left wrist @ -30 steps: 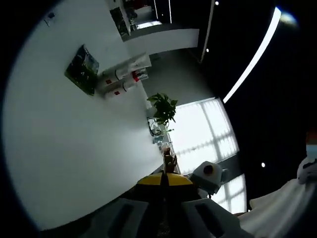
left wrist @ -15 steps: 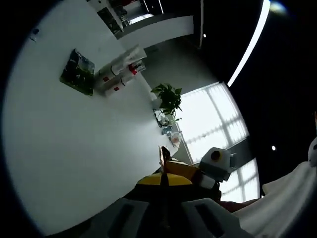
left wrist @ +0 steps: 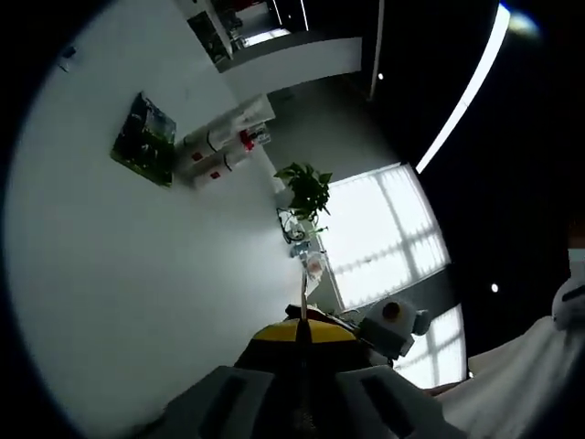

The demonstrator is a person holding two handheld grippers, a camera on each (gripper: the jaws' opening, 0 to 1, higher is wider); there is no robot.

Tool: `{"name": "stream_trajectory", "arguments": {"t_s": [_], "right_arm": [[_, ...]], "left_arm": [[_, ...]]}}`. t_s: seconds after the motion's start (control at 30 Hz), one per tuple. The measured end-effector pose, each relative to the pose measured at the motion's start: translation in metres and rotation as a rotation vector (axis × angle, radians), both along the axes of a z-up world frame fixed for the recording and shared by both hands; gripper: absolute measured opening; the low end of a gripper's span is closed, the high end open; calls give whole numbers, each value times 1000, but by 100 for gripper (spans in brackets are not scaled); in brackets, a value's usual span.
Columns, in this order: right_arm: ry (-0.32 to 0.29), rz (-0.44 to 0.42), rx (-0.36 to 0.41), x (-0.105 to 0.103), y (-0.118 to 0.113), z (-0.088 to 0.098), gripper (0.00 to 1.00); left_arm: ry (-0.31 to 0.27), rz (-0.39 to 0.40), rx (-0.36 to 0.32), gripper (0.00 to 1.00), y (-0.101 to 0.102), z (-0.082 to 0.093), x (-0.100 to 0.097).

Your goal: Arrange the skincare products in the storage area until every visible bottle or jar stands upright without overlapping.

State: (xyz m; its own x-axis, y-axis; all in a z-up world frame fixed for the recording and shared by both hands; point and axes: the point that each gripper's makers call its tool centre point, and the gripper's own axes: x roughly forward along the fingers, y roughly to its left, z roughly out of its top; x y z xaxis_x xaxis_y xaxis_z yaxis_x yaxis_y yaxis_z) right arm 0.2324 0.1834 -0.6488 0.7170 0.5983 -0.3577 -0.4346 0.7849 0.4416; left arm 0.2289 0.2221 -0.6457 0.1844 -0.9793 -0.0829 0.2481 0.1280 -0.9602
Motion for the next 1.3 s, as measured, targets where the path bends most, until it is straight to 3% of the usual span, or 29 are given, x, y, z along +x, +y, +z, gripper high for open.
{"name": "stream_trajectory", "arguments": {"t_s": [0.17, 0.5, 1.0, 1.3], "right_arm": [[-19, -7, -23, 2, -2, 0, 34], [12, 13, -72, -1, 2, -12, 32], [69, 34, -100, -5, 4, -25, 26], [100, 40, -109, -7, 5, -31, 24]], "left_arm": [[17, 19, -2, 1, 15, -2, 21], [30, 91, 70, 1, 50, -15, 82], [53, 164, 183, 1, 72, -48, 188], [61, 191, 245, 1, 80, -72, 240]]}}
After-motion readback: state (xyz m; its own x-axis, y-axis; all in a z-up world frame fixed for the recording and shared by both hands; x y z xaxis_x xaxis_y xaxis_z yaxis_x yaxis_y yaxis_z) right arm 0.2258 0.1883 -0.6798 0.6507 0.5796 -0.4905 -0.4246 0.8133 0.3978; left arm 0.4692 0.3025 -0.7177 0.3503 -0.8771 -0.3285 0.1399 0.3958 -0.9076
